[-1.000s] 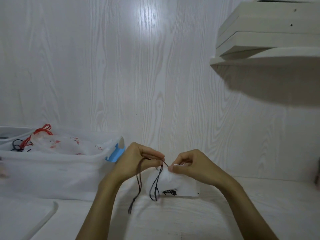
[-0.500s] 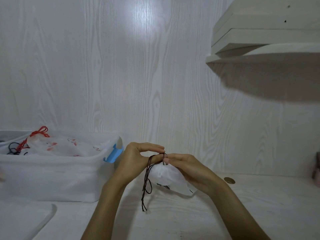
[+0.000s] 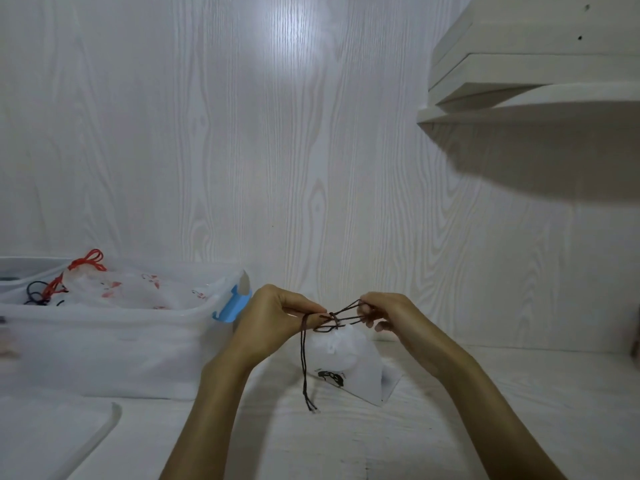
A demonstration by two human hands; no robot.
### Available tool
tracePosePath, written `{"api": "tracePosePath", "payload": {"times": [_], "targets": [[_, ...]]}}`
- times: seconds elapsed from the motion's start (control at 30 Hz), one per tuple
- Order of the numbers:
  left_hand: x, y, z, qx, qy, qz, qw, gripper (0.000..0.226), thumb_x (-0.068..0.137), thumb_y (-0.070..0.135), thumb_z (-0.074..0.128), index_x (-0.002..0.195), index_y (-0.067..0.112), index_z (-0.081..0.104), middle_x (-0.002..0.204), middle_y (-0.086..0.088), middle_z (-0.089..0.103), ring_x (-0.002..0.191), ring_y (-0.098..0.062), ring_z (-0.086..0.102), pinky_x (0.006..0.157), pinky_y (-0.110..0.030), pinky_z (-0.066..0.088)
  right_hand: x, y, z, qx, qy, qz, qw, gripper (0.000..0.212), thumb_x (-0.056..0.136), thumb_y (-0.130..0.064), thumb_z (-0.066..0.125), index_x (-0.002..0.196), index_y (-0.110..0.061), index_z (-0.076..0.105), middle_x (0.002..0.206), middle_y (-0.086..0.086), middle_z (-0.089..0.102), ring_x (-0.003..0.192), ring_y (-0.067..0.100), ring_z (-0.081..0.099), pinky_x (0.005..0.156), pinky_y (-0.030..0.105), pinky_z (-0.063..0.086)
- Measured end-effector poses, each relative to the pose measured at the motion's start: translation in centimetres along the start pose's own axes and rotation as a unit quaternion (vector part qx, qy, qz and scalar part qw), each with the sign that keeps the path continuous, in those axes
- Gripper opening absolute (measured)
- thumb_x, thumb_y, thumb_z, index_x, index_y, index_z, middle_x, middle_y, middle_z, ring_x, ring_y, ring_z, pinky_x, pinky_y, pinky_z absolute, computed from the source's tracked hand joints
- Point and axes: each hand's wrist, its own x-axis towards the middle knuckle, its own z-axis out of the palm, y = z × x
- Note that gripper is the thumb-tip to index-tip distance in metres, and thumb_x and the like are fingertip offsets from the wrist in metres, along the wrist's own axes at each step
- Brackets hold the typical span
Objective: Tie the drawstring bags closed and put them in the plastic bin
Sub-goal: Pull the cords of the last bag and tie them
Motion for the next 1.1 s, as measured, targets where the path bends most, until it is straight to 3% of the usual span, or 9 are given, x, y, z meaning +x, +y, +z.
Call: {"api": "tracePosePath", "payload": {"times": [0.1,0.27,0.37,0.5,0.63,0.73,0.83,0.93,1.1], "targets": [[0.0,0.0,0.1,0.013,0.000,-0.003,1.000,0.031,0.057,0.056,0.073,0.079,0.035,0.078,0.080,0.015,0.074,0.086,-0.003,0.069,0.089,-0.040,0.054,-0.4,0.4,-0.5,0.170,-0.035,0.023,0.985,0.045,0.094,-0.027,0.050,0.052,-0.019,0.037,0.061,-0.002,0.050,0.062,0.012,0.044,0.071,0.027,0.035],[0.3,-1.0,0.0,0.025,0.033,-0.004,0.999,0.031,0.070,0.064,0.060,0.085,0.041,0.075,0.093,0.021,0.072,0.099,0.004,0.064,0.096,-0.034,0.050,-0.4,0.3,-0.8,0.229,-0.030,0.009,0.973,0.038,0.092,-0.031,0.052,0.056,-0.020,0.048,0.082,-0.001,0.065,0.080,0.012,0.056,0.083,0.029,0.038],[0.3,-1.2,0.1,0.051,0.070,0.003,0.996,0.034,0.087,0.059,0.043,0.083,0.039,0.071,0.093,0.020,0.070,0.098,0.004,0.061,0.088,-0.022,0.046,-0.6,-0.1,-0.6,0.405,-0.033,-0.001,0.914,0.034,0.090,-0.027,0.054,0.057,-0.018,0.052,0.102,0.008,0.071,0.103,0.017,0.064,0.101,0.034,0.040],[0.2,-0.3,0.5,0.124,0.203,-0.034,0.971,0.054,0.097,0.050,0.029,0.073,0.018,0.067,0.072,0.013,0.059,0.067,-0.001,0.053,0.057,-0.011,0.034,-0.8,-0.5,0.6,0.532,-0.005,-0.027,0.846,0.035,0.095,-0.026,0.050,0.062,-0.014,0.049,0.057,0.001,0.052,0.053,0.013,0.058,0.077,0.031,0.058],[0.3,-0.2,0.6,0.202,0.251,-0.079,0.943,0.062,0.100,0.045,0.028,0.065,0.007,0.063,0.060,-0.001,0.056,0.054,-0.008,0.047,0.048,-0.016,0.027,-0.6,-0.1,1.1,0.397,0.020,-0.013,0.918,0.036,0.097,-0.024,0.048,0.062,-0.014,0.042,0.047,-0.002,0.028,0.039,0.009,0.027,0.045,0.021,0.045],[1.3,-0.6,0.6,-0.032,0.202,-0.185,0.961,0.054,0.101,0.037,0.038,0.056,0.009,0.048,0.048,0.002,0.047,0.051,-0.016,0.043,0.047,-0.023,0.028,-0.5,0.2,1.0,0.200,0.039,-0.011,0.979,0.037,0.098,-0.020,0.048,0.063,-0.015,0.036,0.050,-0.002,0.024,0.040,0.009,0.021,0.044,0.021,0.035],[1.3,-0.2,1.1,-0.437,0.112,-0.266,0.852,0.046,0.100,0.028,0.044,0.055,0.021,0.038,0.041,0.010,0.038,0.034,-0.004,0.036,0.037,-0.018,0.028,-0.6,0.3,0.8,0.111,0.009,0.000,0.994,0.039,0.097,-0.021,0.049,0.062,-0.016,0.033,0.051,-0.003,0.025,0.043,0.009,0.020,0.046,0.020,0.032],[1.1,0.0,1.3,-0.582,0.060,-0.282,0.761,0.046,0.099,0.025,0.042,0.053,0.021,0.038,0.043,0.008,0.035,0.030,-0.002,0.033,0.031,-0.014,0.022,-0.7,0.5,0.7,-0.042,-0.016,0.009,0.999,0.026,0.088,-0.030,0.064,0.073,-0.015,0.048,0.057,-0.003,0.038,0.045,0.009,0.037,0.050,0.018,0.038],[1.2,-0.5,-0.1,-0.463,0.037,-0.281,0.840,0.036,0.098,0.028,0.044,0.062,0.022,0.040,0.049,0.010,0.039,0.036,-0.002,0.035,0.034,-0.015,0.025,-1.2,0.9,-0.1,-0.189,-0.083,0.009,0.978,0.028,0.082,-0.048,0.066,0.084,-0.021,0.070,0.062,-0.011,0.051,0.052,0.006,0.045,0.053,0.013,0.038]]}}
